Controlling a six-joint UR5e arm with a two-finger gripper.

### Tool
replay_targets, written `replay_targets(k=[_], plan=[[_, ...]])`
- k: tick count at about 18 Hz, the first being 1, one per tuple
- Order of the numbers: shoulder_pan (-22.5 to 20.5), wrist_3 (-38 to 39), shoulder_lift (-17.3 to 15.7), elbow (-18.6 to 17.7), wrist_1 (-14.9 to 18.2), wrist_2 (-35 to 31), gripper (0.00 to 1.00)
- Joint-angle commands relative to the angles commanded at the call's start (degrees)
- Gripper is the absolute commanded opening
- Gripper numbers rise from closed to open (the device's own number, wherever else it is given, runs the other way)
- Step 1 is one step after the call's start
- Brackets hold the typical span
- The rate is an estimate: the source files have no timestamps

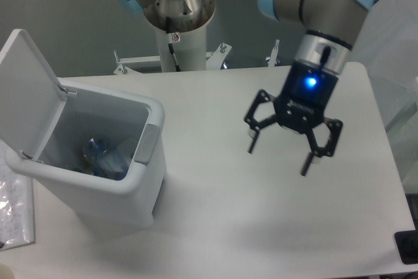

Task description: Place the trash in the trash can

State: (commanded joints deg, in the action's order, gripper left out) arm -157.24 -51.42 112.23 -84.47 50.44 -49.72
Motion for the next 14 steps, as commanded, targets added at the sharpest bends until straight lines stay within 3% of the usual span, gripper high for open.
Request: replay_targets(k=[2,4,6,9,10,14], plan=[[0.00,-0.44,1.50,1.58,2.98,-3.52,1.00],[0.00,-1.23,2.73,3.86,8.07,-3.98,1.00],[0.09,-3.59,3.96,6.85,14.83,-7.81,1.00],[2.28,-12.97,5.54,11.42,28.70,-19.50,1.00],[2.72,-16.75,5.55,11.95,31.27,-21.88,1.00],[2.99,-20.65,5.63,12.22,32.00,-25.59,1.00]])
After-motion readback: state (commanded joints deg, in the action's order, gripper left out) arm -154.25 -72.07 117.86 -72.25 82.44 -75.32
